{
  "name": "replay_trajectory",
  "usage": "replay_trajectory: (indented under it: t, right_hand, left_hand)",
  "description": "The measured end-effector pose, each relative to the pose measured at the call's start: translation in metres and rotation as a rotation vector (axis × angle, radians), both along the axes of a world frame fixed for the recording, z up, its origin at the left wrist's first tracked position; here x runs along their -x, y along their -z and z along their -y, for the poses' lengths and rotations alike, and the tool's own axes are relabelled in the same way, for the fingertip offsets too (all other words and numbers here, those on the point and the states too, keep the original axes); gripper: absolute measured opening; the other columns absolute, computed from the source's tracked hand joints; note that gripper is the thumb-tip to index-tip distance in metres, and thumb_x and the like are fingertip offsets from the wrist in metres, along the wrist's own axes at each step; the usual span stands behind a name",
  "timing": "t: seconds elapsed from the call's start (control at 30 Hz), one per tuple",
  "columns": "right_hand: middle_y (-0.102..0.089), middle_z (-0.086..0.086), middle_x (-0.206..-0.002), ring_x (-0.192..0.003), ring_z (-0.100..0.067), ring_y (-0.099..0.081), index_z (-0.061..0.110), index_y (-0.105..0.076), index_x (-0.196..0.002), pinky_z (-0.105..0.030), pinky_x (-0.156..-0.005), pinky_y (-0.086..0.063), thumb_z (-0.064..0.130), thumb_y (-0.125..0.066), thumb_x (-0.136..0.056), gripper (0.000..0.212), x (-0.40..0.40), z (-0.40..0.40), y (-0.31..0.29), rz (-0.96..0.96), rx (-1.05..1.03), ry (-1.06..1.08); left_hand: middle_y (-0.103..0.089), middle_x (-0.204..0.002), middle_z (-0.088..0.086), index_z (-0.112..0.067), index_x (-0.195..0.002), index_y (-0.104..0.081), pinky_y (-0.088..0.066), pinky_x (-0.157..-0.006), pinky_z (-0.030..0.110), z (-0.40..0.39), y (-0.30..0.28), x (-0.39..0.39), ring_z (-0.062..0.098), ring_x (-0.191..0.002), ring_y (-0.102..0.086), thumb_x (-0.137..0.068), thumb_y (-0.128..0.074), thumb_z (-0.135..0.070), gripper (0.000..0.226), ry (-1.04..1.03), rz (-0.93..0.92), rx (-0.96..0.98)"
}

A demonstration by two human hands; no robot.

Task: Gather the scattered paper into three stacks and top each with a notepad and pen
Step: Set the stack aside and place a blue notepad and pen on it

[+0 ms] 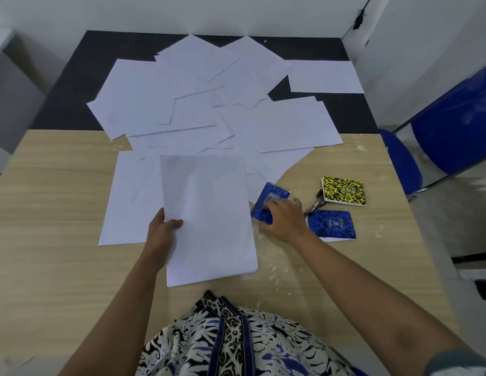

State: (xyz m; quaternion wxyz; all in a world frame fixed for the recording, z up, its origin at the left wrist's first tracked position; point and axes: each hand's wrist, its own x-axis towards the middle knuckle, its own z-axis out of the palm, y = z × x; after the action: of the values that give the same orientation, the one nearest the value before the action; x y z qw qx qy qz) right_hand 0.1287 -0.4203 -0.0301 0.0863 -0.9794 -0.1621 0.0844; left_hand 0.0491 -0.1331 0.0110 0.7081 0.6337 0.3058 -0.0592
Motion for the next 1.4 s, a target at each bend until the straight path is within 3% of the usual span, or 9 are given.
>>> replay_trajectory:
  t: [0.13, 0.27, 0.37, 0.47, 0.7, 0.9, 1.07, 1.23, 1.4]
  right_hand:
    - [-0.064, 0.015, -0.093, -0.090, -0.012, -0.055, 0.030, -0.061, -0.105, -0.041, -0.098, -0.028, 0.046, -0.055, -0.082, 0.028, 0.016, -0.015, -0.001, -0.067, -0.160, 0.071]
    - [-0.069, 0.004, -0.078, -0.080, -0.017, -0.061, 0.017, -0.068, -0.100, -0.025, -0.070, -0.046, 0.026, -0.046, -0.096, 0.024, 0.021, -0.026, -0.038, -0.539, -1.082, 0.628]
    - [-0.070, 0.001, -0.079, -0.072, -0.018, -0.066, 0.017, -0.067, -0.105, -0.028, -0.066, -0.052, 0.043, -0.046, -0.098, 0.034, 0.030, -0.026, -0.048, -0.814, -1.377, 0.669]
    - [-0.069, -0.008, -0.116, -0.105, -0.025, -0.066, 0.009, -0.061, -0.123, -0.042, -0.093, -0.052, 0.018, -0.062, -0.092, 0.032, 0.047, -0.021, -0.038, -0.831, -1.441, 0.653]
    - [-0.063, -0.015, -0.122, -0.106, -0.031, -0.063, 0.004, -0.053, -0.129, -0.049, -0.096, -0.049, -0.008, -0.060, -0.086, 0.045, 0.080, 0.021, -0.013, -0.571, -1.372, 0.929]
    - [-0.066, -0.007, -0.117, -0.103, -0.025, -0.064, 0.014, -0.057, -0.122, -0.041, -0.091, -0.051, -0.004, -0.060, -0.088, 0.039, 0.109, 0.067, -0.018, -0.419, -1.315, 1.009]
    - [-0.063, -0.002, -0.118, -0.107, -0.023, -0.060, 0.015, -0.055, -0.130, -0.041, -0.097, -0.048, -0.002, -0.059, -0.090, 0.043, 0.135, 0.097, -0.021, -0.281, -1.238, 1.053]
    - [-0.062, -0.002, -0.120, -0.110, -0.024, -0.059, 0.014, -0.054, -0.131, -0.044, -0.099, -0.046, 0.002, -0.060, -0.091, 0.043, 0.148, 0.103, -0.020, -0.262, -1.239, 1.078]
    - [-0.062, -0.004, -0.120, -0.108, -0.023, -0.060, 0.011, -0.053, -0.131, -0.040, -0.097, -0.047, 0.000, -0.060, -0.090, 0.043, 0.148, 0.095, -0.020, -0.268, -1.255, 1.057]
  left_hand:
    - [-0.068, -0.113, 0.009, -0.017, -0.120, -0.060, -0.052, -0.083, 0.043, -0.008, -0.014, -0.002, 0.029, -0.098, -0.066, -0.086, -0.049, 0.003, 0.041, 0.039, 0.058, 0.042]
    - [-0.070, -0.110, 0.008, -0.021, -0.114, -0.063, -0.051, -0.089, 0.046, -0.010, -0.019, -0.004, 0.030, -0.100, -0.066, -0.088, -0.049, 0.003, 0.038, 0.107, 0.061, 0.084]
    - [-0.070, -0.110, 0.009, -0.017, -0.116, -0.060, -0.052, -0.088, 0.047, 0.002, -0.020, -0.005, 0.032, -0.100, -0.066, -0.089, -0.049, 0.004, 0.036, 0.186, 0.029, 0.096]
    - [-0.068, -0.110, 0.009, -0.014, -0.118, -0.057, -0.053, -0.082, 0.043, 0.024, -0.018, -0.007, 0.031, -0.098, -0.066, -0.088, -0.049, 0.004, 0.036, 0.248, 0.002, 0.037]
    - [-0.062, -0.105, -0.005, -0.018, -0.117, -0.053, -0.046, -0.068, 0.021, 0.074, -0.012, -0.014, 0.014, -0.093, -0.062, -0.094, -0.044, -0.003, 0.028, 0.602, 0.018, -0.245]
    - [-0.039, -0.148, 0.001, -0.014, -0.138, -0.046, -0.037, -0.101, 0.029, 0.094, 0.012, -0.042, 0.024, -0.133, -0.039, -0.081, -0.042, 0.010, 0.062, 0.920, 0.222, -0.811]
    - [-0.008, -0.161, -0.008, -0.028, -0.153, -0.012, -0.021, -0.112, 0.044, 0.112, 0.019, -0.051, 0.022, -0.148, -0.010, -0.093, -0.054, -0.023, 0.073, 1.408, 0.122, -1.275]
    - [-0.034, -0.149, -0.006, -0.031, -0.148, -0.024, -0.022, -0.106, 0.046, 0.113, 0.025, -0.050, 0.024, -0.130, -0.038, -0.093, -0.051, -0.048, 0.063, 1.436, 0.243, -1.626]
    - [-0.055, -0.126, -0.012, -0.037, -0.134, -0.048, -0.012, -0.106, 0.046, 0.102, 0.028, -0.039, 0.017, -0.115, -0.050, -0.100, -0.031, -0.049, 0.040, 1.280, 0.311, -1.521]
